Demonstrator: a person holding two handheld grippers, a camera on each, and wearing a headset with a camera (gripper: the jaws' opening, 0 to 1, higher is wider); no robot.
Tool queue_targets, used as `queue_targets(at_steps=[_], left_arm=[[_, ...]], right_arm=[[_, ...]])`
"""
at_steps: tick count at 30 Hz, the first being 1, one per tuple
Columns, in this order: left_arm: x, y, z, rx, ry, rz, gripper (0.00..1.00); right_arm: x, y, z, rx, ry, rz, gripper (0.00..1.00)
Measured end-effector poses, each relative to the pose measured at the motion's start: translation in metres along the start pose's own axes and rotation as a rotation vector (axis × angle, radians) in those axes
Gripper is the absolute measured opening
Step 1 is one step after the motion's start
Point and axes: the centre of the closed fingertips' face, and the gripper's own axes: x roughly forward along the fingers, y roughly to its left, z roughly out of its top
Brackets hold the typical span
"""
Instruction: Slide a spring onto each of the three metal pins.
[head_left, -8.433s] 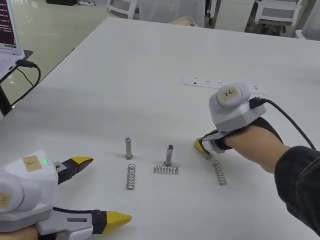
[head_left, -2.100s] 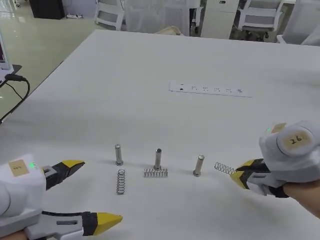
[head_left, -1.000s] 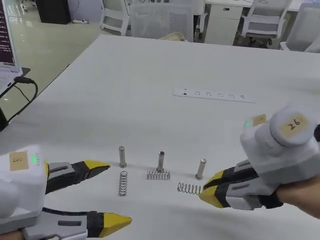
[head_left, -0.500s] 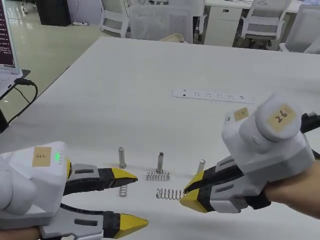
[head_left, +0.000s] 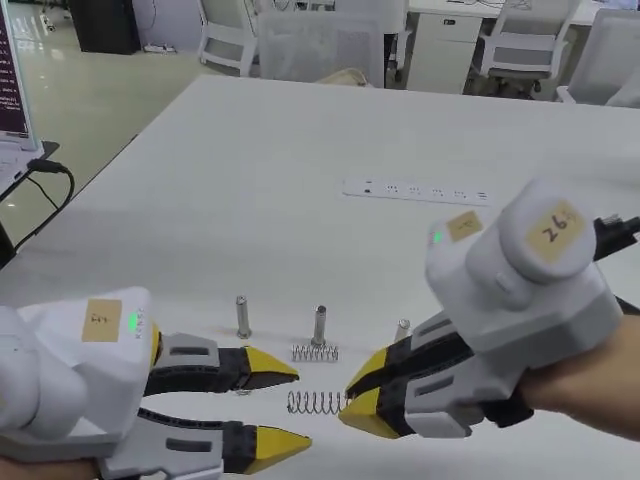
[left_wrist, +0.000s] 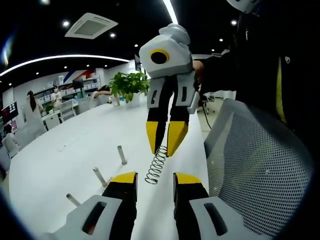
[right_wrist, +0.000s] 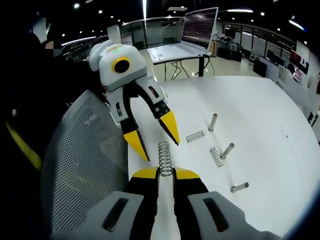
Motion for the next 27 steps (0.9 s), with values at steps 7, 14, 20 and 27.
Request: queue_targets(at_steps=[7,14,20,27], left_arm=[[0.001,-0.002,-0.002,0.028,0.008,-0.007,0.12],[0.002,0.000,-0.003,0.053,0.017,0.001,0.04],[0.003,-0.002,-0.002,0.060,0.021,-0.004,0.04],[0.003,-0.003,0.000,0.061,0.018,-0.012,0.03]], right_arm=[[0.001,0.003,0.001,-0.012,0.005,0.009,0.08],[0.000,0.004,0.003,-0.014,0.007,0.008,0.08],[-0.005,0.006,0.012,-0.027,-0.013,-0.001,0.08],[-0.007,0.008,0.025,-0.054,-0.041,0.000,0.08]])
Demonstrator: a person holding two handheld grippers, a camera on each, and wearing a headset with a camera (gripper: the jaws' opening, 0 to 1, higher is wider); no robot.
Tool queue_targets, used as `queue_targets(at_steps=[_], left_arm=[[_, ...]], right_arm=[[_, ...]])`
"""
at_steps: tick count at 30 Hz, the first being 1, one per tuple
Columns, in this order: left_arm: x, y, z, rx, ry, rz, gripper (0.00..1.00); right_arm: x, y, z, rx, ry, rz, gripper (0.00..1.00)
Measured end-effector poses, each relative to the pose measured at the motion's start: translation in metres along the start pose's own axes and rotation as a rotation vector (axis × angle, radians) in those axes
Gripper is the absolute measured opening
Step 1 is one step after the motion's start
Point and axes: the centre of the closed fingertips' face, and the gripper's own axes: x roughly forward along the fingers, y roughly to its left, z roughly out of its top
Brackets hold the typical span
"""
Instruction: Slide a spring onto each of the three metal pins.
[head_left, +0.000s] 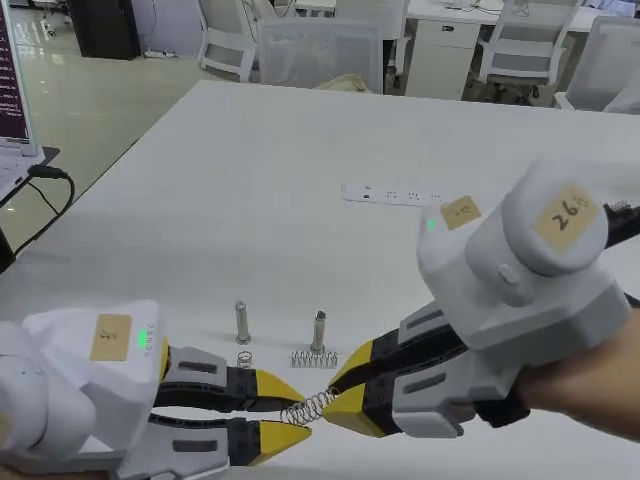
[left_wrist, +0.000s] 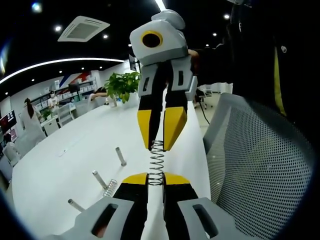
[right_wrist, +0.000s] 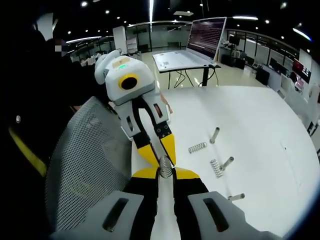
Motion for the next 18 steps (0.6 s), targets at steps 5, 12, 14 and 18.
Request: queue_targets(at_steps=[5,12,14,18], left_arm=[[-0.001,0.000,0.000,-0.006,0.004,-0.002,0.02],[0.000,-0.002,0.004,-0.011,-0.004,-0.015,0.02],[0.000,-0.002,0.004,-0.015,-0.004,-0.015,0.02],[0.000,-0.002,0.007,-0.022,-0.012,-0.017,0.02]], right_arm=[[0.002,0.000,0.001,-0.013,0.001,0.009,0.08],[0.007,0.003,0.000,-0.029,0.010,0.031,0.08],[0.008,0.003,0.001,-0.029,0.006,0.035,0.08],[0.010,0.003,0.002,-0.038,0.007,0.041,0.08]])
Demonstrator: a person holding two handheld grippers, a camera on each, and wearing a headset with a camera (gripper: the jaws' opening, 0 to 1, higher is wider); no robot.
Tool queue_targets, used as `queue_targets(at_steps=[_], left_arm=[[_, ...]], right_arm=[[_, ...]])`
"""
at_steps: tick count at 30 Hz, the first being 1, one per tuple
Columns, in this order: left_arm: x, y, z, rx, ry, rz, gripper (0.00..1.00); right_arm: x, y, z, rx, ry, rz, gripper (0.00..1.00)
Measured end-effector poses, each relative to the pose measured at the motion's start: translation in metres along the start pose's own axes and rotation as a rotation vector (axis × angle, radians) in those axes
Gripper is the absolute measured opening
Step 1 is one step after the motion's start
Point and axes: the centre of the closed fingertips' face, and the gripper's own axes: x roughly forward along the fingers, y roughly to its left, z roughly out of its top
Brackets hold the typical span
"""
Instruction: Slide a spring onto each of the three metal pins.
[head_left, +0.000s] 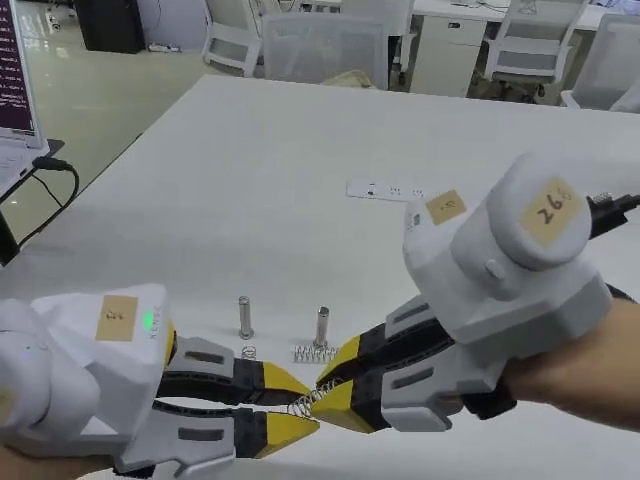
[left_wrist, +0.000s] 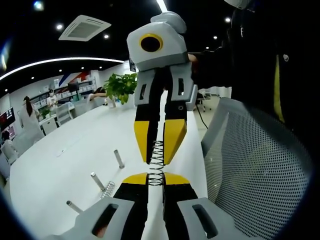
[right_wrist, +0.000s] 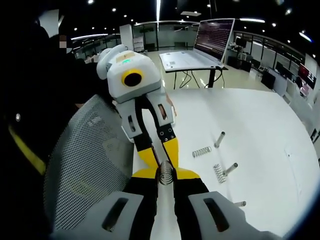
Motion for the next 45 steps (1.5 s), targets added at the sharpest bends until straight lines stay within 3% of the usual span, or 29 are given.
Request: queue_targets(at_steps=[22,27,35,45], left_arm=[[0.002,0.000,0.004,-0.013,-0.017,0.000,0.04],[0.000,0.003,0.001,-0.013,-0.011,0.018,0.14],[-0.004,0.006,-0.003,-0.033,-0.004,0.030,0.19],[-0.015,0.020,-0.017,-0.068,0.001,0.095,0.29]], right_arm=[[0.004,0.000,-0.003,-0.018,0.043,0.001,0.08],[0.002,-0.003,-0.005,-0.018,0.059,-0.004,0.08],[-0.012,-0.017,-0.016,-0.006,0.092,-0.037,0.08],[-0.043,-0.046,-0.032,0.013,0.146,-0.111,0.08]])
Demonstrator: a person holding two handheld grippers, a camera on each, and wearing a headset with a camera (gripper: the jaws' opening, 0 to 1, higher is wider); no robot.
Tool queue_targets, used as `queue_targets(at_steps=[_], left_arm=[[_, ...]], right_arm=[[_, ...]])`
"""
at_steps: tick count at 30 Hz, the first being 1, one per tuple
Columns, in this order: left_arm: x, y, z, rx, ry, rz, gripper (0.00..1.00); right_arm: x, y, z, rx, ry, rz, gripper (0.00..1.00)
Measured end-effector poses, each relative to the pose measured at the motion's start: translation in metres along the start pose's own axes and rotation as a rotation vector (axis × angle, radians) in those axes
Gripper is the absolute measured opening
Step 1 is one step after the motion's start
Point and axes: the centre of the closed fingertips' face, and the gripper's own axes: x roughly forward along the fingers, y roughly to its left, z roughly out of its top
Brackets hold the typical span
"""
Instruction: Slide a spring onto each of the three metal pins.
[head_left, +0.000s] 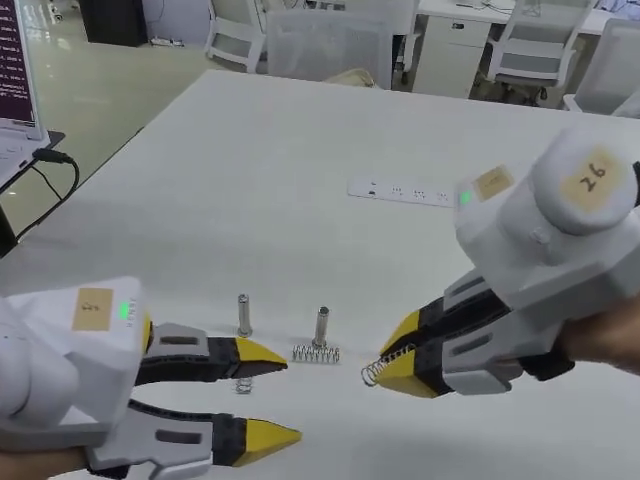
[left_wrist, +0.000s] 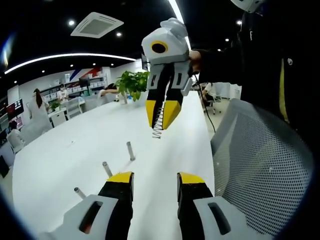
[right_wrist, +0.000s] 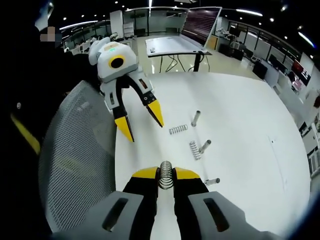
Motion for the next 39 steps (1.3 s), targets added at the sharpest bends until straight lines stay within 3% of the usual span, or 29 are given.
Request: queue_targets(at_steps=[9,21,31,39], left_arm=[[-0.009,0.009,-0.010,-0.033,0.008,0.055,0.35],[-0.019,0.021,-0.018,-0.069,0.014,0.130,0.52],[-0.026,0.017,-0.029,-0.082,0.051,0.149,0.64],[-0.028,0.017,-0.030,-0.077,0.055,0.160,0.66]], right_arm=[[-0.017,-0.031,-0.004,0.027,0.019,-0.062,0.08],[-0.022,-0.049,-0.008,0.027,0.055,-0.080,0.08],[-0.019,-0.064,-0.013,-0.012,0.136,-0.071,0.08],[-0.012,-0.072,-0.018,-0.057,0.225,-0.057,0.08]])
